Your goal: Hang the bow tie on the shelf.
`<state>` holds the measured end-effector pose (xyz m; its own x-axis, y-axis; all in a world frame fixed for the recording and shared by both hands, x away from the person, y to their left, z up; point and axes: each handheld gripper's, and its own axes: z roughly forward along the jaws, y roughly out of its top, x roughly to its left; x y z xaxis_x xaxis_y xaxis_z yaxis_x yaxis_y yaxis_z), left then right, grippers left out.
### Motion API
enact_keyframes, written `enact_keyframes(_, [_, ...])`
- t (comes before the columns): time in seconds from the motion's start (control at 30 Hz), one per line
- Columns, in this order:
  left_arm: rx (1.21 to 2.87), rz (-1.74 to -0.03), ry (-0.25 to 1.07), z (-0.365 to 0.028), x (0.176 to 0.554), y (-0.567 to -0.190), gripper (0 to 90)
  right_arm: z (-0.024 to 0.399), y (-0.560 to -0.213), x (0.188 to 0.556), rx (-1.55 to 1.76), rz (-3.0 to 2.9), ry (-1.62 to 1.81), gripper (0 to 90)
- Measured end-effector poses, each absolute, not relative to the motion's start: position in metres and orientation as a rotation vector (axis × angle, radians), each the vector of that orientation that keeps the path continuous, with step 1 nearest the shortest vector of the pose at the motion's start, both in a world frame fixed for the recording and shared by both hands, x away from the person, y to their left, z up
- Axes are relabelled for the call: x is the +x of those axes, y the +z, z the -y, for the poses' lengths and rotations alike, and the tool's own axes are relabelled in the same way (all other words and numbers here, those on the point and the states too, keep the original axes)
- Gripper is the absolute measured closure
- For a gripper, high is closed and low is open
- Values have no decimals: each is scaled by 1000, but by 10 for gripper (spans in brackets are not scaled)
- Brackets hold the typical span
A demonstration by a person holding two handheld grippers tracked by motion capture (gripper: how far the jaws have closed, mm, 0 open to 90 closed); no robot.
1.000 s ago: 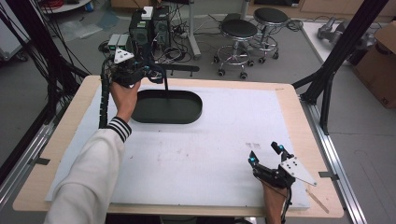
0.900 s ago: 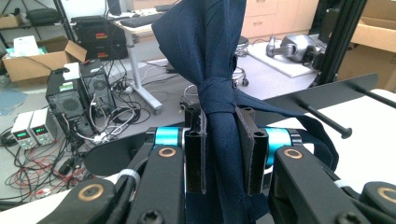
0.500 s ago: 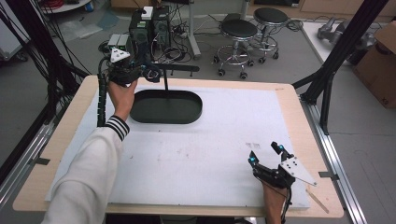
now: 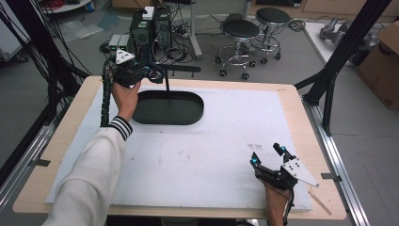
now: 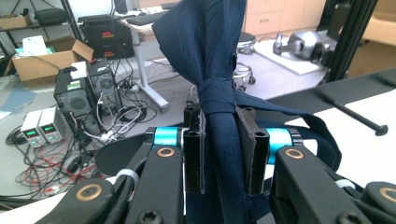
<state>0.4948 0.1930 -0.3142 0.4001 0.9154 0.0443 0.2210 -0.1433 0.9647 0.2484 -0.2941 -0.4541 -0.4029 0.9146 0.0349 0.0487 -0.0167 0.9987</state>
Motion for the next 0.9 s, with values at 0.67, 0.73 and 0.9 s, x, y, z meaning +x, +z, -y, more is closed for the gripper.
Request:
enact_keyframes(0.67, [1689, -1032, 849, -189, 495, -318, 735, 294, -454, 248, 1038, -1533, 1510, 113])
enact_keyframes(0.73, [1699, -1027, 854, -189, 495, -318, 733, 294, -454, 248, 1040, -1532, 1510, 113])
enact_keyframes(0.9, [1705, -1031, 864, -187, 493, -317, 733, 294, -454, 248, 1040, -1532, 1512, 113])
